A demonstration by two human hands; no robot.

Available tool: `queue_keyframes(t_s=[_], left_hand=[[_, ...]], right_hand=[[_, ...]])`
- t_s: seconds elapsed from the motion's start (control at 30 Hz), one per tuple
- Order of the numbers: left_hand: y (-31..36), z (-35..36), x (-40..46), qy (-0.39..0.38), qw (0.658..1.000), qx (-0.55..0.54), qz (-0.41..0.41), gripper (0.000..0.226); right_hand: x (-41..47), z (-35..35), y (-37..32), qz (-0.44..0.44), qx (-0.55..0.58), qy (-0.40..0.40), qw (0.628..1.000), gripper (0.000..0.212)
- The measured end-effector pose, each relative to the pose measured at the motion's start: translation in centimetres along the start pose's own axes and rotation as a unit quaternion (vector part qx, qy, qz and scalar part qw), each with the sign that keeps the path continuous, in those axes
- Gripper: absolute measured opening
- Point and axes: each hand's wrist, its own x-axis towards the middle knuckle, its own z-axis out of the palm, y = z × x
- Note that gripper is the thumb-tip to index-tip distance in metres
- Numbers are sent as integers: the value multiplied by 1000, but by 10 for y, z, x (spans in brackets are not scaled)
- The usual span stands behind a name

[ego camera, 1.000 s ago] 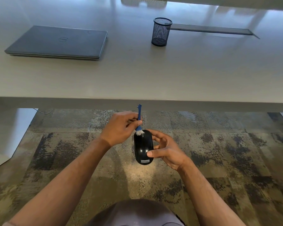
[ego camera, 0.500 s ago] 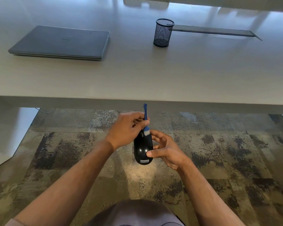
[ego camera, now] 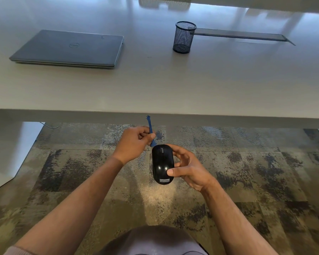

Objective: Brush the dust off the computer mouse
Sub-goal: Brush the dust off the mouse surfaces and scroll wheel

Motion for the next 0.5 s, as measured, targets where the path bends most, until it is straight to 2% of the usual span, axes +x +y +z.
queue_keyframes(t_s=[0.17,0.4,0.5], left_hand=[[-6,2,-2,-29,994,-93,-48,7],[1,-2,-7,104,954,-277,-45,7],[3,1,-11,121,942,-311,-36,6]], right_hand=[[2,0,-2,-12,10,-9,1000,82],[1,-7,0,-9,64,-6,998,82],[3,-6,0,-15,68,-8,998,86]])
